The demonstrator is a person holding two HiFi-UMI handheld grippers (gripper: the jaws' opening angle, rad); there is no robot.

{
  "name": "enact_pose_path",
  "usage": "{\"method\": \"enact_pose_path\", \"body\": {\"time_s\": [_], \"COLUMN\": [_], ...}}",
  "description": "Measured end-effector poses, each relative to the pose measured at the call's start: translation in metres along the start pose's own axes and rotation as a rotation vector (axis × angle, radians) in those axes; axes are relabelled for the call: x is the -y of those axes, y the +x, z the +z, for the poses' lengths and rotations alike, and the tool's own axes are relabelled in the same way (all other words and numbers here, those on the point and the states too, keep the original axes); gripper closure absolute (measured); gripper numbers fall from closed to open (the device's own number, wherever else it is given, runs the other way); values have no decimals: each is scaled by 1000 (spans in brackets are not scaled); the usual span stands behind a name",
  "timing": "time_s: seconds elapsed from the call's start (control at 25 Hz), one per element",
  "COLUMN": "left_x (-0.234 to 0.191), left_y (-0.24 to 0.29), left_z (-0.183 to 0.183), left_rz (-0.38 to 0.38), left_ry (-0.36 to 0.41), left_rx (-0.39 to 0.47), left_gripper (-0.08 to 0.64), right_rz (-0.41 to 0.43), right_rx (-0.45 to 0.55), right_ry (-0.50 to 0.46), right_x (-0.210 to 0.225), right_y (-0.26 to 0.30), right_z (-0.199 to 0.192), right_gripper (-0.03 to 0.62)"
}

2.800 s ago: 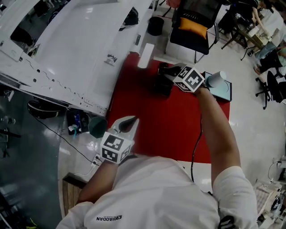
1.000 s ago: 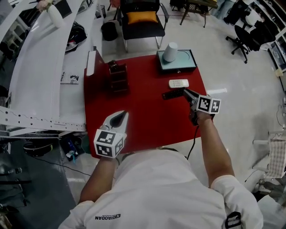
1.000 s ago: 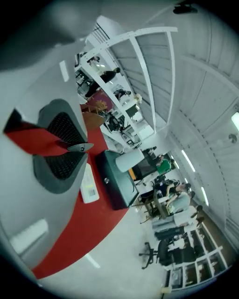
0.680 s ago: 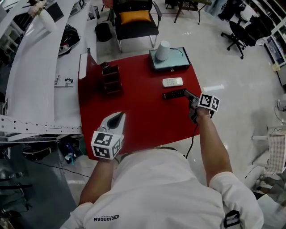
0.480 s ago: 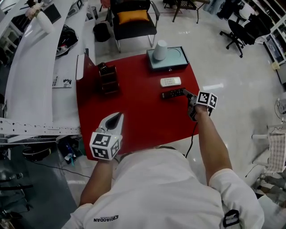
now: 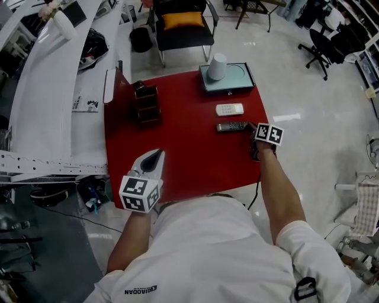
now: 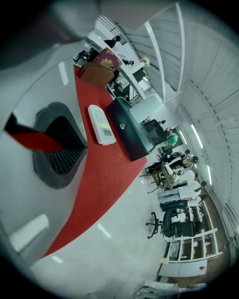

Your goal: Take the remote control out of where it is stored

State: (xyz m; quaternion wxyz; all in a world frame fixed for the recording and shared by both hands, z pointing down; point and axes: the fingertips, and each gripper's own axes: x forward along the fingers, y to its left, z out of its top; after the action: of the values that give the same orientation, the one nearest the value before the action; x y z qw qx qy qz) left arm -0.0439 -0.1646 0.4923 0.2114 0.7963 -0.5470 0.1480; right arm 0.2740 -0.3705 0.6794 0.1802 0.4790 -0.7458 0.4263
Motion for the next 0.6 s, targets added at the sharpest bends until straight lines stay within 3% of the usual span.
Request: {"method": "enact_pose_path", "body": {"time_s": [0.24,0.4,0.6], "left_x": [-6,-12,-23], "left_y": [-8,-11,-18], "left_z": [-1,0,5], "left_rz": [17,25,35], "left_ry": [-6,-7,-7], "left_rx": [-2,5,23], "left_gripper": [558,558,558], "right_rz": [-16,-32,78], "right_rx": [39,100,129], "right_ry": [-2,-103,-221], "right_x": [4,-14,-76], "right_y": [-4,-15,-33], "right_z": [8,16,4], "right_gripper": [588,588,588]}}
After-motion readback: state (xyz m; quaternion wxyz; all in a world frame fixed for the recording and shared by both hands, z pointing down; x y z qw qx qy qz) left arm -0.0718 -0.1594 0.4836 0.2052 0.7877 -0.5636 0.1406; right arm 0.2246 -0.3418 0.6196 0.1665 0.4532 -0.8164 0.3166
